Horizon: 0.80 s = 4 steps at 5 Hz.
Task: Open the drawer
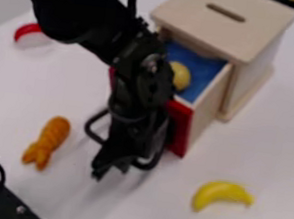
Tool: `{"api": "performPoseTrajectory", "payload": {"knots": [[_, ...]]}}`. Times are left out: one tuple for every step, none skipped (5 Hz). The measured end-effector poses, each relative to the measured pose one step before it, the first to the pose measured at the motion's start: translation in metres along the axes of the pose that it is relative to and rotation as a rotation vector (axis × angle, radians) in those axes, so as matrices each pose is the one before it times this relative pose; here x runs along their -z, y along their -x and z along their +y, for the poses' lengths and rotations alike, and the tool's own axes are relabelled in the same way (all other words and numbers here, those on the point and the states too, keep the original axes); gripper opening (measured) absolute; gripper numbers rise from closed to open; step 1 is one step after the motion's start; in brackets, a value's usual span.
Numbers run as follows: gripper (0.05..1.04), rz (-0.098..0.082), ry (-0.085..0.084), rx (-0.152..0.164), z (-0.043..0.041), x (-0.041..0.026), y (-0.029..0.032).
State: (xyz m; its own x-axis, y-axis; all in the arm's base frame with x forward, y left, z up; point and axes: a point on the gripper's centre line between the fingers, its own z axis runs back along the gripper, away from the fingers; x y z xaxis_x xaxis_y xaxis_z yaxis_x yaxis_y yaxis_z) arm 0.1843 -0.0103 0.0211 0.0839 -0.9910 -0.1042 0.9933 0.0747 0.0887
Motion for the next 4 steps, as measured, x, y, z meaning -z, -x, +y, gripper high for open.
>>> {"api": "performPoseTrajectory", "payload": {"knots": [[0.153,0.0024,0.0026,-0.0005,-0.00458,-0.0006,0.00174],[0.37,-0.0059,-0.0143,-0.0268,0.00035,-0.00649,0.00329],[0.687,0.0111,0.0088,0.0062,-0.00136,-0.00104,0.00188],[0.966,0.0085,0.0018,-0.0053,0.00194,-0.00226,0.0011]]}}
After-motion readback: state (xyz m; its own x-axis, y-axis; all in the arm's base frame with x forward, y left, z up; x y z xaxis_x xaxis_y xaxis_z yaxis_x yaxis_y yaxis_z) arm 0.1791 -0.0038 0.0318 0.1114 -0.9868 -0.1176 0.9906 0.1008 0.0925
